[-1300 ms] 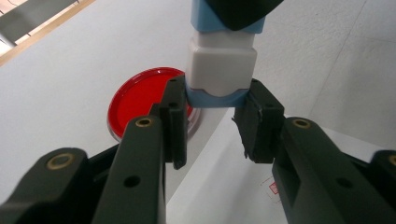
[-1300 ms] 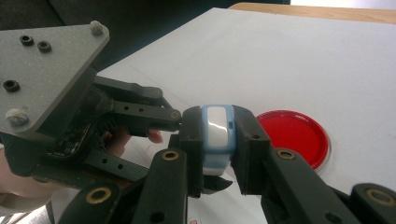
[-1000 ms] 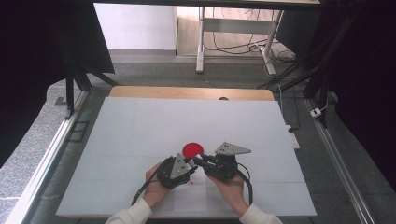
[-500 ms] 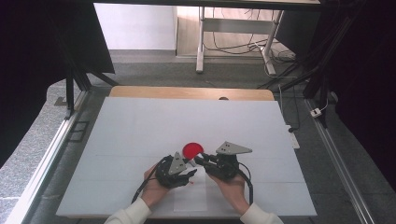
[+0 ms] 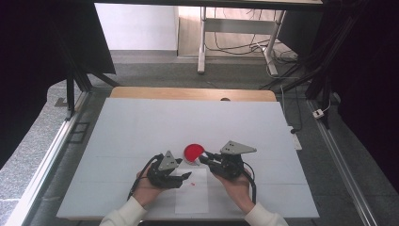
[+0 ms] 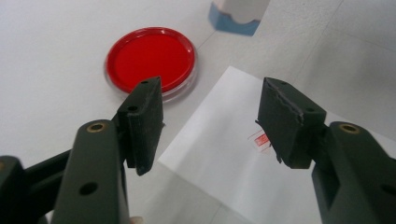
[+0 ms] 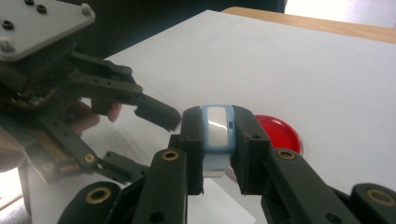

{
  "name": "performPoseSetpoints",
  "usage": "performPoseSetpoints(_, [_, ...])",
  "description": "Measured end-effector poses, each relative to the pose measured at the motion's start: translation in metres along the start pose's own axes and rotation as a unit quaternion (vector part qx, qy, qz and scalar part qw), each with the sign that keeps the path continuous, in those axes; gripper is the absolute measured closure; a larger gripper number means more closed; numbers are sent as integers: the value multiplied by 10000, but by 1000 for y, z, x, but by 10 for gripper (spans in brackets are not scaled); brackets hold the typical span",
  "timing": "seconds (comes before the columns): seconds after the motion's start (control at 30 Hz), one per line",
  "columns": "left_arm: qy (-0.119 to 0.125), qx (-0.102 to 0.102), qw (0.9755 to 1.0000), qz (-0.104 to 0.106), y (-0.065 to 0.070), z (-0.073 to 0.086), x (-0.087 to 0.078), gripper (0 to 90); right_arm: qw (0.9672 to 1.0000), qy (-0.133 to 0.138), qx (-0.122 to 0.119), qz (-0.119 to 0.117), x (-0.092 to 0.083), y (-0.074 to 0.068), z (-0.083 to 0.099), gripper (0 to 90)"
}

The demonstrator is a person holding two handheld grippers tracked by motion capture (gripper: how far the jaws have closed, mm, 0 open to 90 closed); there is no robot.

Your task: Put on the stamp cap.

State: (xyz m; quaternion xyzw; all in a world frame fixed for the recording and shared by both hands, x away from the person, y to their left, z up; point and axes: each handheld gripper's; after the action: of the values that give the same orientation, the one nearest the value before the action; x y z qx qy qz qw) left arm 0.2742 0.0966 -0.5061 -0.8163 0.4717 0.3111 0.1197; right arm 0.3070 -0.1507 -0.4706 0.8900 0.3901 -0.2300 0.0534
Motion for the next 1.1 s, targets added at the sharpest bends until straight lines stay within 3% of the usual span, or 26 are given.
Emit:
performPoseSetpoints(0.2, [92, -176, 9998, -95, -8, 8, -22, 398, 9999, -8, -106, 52, -4, 6, -3, 750])
performPoseSetpoints(0.57, [110, -265, 9992, -270, -13, 31, -54, 373, 9991, -96, -364, 188, -2, 15, -3, 750])
performPoseSetpoints(0.83, [119, -605, 9967, -522, -22, 58, -78, 352, 9989, -51, -363, 281, -8, 23, -3, 750])
performPoseSetpoints(1.1, [167, -796, 9947, -625, -27, 71, -90, 337, 9981, 19, -370, 485, -16, 34, -5, 749])
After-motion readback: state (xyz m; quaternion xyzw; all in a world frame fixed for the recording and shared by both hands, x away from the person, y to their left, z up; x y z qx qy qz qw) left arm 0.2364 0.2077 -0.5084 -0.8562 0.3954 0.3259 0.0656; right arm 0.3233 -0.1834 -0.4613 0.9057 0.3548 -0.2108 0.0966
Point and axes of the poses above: each handheld gripper's, and its own axes: x roughly forward along the jaws, z roughly out of its underside, y roughly to its right, and after that the axes turned 9 degrees about z, right-handed
